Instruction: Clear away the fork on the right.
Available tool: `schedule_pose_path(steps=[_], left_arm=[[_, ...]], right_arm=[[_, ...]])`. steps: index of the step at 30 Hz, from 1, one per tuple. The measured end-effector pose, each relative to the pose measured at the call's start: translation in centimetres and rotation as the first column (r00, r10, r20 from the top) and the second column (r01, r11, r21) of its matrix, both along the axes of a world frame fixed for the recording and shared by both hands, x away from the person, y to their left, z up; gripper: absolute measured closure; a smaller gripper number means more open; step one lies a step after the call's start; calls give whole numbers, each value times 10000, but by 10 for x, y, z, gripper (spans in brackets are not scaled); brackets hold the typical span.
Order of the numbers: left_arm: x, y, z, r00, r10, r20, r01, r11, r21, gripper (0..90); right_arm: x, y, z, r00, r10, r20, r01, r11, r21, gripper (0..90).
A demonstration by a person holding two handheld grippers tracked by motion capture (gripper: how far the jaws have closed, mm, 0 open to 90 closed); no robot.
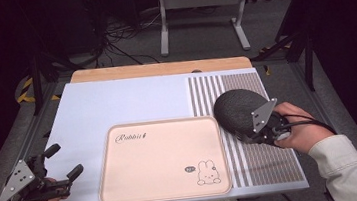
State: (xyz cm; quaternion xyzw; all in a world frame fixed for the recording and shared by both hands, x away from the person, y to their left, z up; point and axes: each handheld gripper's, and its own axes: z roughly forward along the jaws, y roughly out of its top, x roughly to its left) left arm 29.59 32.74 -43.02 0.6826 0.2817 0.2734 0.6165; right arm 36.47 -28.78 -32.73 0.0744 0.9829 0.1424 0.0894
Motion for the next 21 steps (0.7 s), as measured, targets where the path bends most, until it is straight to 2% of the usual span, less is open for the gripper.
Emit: schedule_pose_path(steps=[10,21], left_arm=[[0,0,0,10000,2,6,-2,10000,14,9],[0,0,0,10000,-3,54,3,10000,-12,9]], right_arm=[[2,15,8,9997,196,123,-196,9998,40,871],[7,48,14,9980,617,106,-618,9980,116,871]])
